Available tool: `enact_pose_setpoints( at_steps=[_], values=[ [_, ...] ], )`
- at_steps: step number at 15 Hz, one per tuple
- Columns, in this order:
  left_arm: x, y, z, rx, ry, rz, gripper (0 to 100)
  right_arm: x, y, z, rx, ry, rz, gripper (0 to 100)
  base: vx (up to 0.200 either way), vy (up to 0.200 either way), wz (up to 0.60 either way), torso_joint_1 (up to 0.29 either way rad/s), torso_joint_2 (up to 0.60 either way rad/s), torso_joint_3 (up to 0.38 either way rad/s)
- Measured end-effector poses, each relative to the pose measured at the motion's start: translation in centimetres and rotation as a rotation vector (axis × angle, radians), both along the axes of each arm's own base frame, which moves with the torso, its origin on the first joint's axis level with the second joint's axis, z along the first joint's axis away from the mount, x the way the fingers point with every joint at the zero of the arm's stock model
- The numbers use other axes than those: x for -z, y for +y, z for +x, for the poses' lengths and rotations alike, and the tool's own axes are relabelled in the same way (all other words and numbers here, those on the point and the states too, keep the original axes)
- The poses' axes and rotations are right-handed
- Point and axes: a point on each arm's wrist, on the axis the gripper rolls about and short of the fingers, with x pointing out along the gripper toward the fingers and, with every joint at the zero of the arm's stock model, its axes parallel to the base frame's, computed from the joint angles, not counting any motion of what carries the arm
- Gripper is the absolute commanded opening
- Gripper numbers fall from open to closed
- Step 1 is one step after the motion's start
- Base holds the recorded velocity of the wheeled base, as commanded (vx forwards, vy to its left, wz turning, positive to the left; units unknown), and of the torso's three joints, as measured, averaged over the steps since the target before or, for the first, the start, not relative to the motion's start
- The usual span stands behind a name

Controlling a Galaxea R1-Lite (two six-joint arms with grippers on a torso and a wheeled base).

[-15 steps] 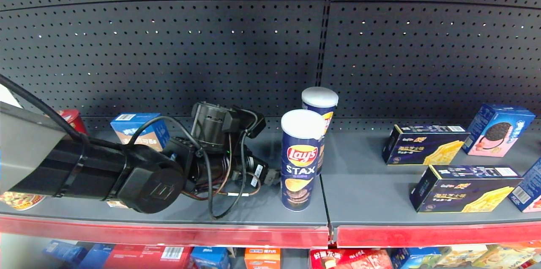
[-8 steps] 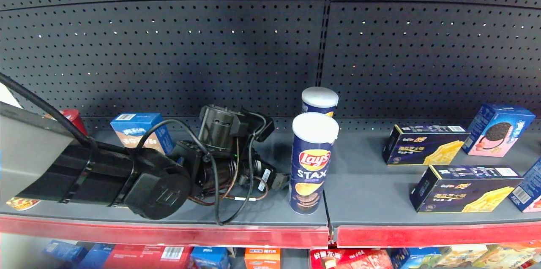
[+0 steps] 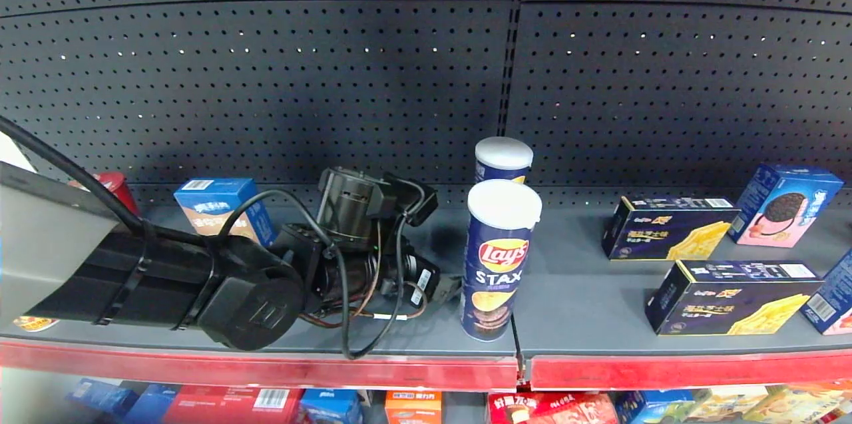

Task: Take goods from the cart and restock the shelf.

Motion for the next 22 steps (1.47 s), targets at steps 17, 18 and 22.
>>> enact_pose_setpoints(
  at_steps=[17,18,22],
  values=[
    [0.22,-0.86,-0.27,0.025,0.003,0.001,100,-0.01,0.00,0.00,0.000,-0.001,0.001,100,0.000,0.000,0.00,0.000,0.00,0.000],
    [0.27,-0.92,-0.28,0.026,0.004,0.002,100,-0.01,0.00,0.00,0.000,-0.001,0.001,100,0.000,0.000,0.00,0.000,0.00,0.000],
    [0.44,-0.63,-0.10,0.013,0.009,0.006,100,-0.01,0.00,0.00,0.000,-0.001,0.002,100,0.000,0.000,0.00,0.000,0.00,0.000]
  ],
)
